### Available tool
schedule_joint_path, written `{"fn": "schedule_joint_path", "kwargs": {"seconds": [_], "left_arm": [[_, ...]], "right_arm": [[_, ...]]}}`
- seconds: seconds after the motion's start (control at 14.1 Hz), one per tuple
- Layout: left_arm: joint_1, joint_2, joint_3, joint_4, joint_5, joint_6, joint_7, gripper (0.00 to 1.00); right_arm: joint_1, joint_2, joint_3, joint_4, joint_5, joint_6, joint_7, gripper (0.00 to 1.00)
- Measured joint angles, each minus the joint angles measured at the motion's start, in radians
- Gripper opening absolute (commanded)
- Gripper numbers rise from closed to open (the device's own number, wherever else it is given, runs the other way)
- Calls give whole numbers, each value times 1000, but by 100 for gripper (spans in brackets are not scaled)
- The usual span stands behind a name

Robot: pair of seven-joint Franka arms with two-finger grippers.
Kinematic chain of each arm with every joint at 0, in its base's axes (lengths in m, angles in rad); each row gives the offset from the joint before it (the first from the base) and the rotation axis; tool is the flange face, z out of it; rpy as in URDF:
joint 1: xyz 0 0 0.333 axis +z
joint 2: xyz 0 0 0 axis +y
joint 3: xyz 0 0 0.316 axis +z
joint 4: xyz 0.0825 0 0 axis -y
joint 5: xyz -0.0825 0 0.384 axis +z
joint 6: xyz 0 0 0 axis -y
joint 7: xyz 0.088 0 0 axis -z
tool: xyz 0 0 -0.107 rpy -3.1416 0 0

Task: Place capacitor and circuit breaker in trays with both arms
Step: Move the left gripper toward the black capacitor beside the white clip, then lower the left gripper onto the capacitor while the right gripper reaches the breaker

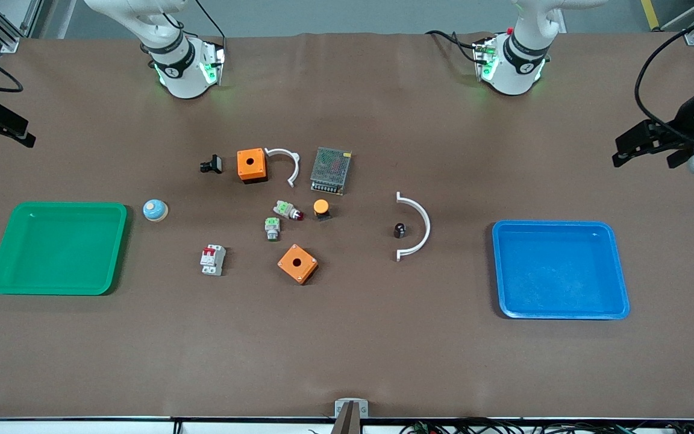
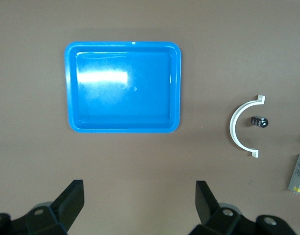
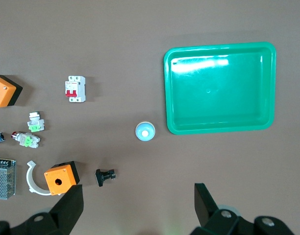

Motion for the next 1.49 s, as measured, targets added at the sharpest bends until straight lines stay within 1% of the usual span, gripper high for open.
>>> {"fn": "schedule_joint_path", "kwargs": {"seconds": [0.14,0.36,0.5,0.57,1.14,1.28,1.42,1.49], "left_arm": [[-11,41,-40,-1,-1,0,-28,100],[-39,125,-128,-1,-1,9,-136,100],[-72,192,-171,-2,-1,60,-257,100],[-96,228,-180,-2,-1,103,-316,100],[-311,493,-185,-5,4,456,-693,100],[-349,550,-184,-7,28,493,-738,100],[-376,585,-185,-16,66,499,-782,100],[-387,595,-185,-26,74,509,-792,100]], "right_arm": [[0,0,0,0,0,0,0,100],[0,4,1,0,0,2,0,100],[0,23,4,0,0,10,0,100],[0,38,5,0,0,16,0,100],[-6,180,-2,9,0,146,-15,100],[-6,233,-2,9,0,168,-23,100],[5,270,4,5,2,209,-18,100],[27,279,7,-10,6,241,25,100]]}}
